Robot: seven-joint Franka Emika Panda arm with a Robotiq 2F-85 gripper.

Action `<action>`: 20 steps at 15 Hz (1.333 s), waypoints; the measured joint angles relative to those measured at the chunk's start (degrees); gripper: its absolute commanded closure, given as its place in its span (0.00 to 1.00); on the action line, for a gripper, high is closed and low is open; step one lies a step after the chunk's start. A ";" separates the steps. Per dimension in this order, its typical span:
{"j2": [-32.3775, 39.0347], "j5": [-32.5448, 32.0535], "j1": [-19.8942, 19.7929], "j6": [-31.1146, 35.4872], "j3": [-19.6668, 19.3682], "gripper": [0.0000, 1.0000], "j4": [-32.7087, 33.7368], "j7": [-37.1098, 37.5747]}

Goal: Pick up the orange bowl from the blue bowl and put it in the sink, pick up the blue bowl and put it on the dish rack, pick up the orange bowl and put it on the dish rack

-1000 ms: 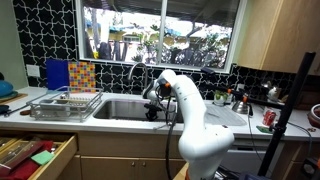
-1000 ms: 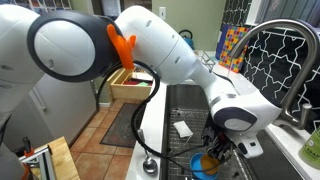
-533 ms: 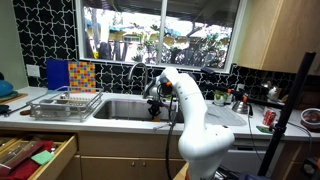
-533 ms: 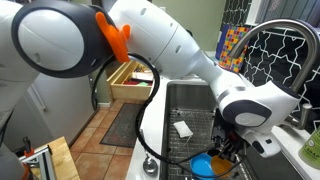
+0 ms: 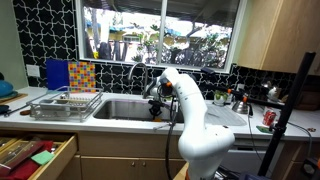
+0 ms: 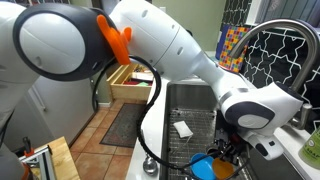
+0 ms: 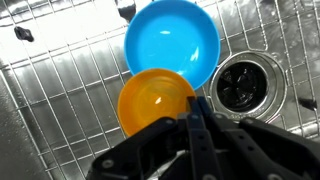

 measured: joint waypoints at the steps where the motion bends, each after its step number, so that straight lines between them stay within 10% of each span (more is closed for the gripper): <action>1: 0.19 0.00 -0.23 -1.07 0.01 0.99 0.80 -0.71; 14: 13.58 0.20 -5.56 -6.25 2.58 0.99 18.49 -4.18; 15: 14.84 0.21 -5.77 -6.25 2.69 0.71 19.89 -3.91; 20: 18.29 0.12 -6.03 -7.94 2.88 0.42 24.41 -0.19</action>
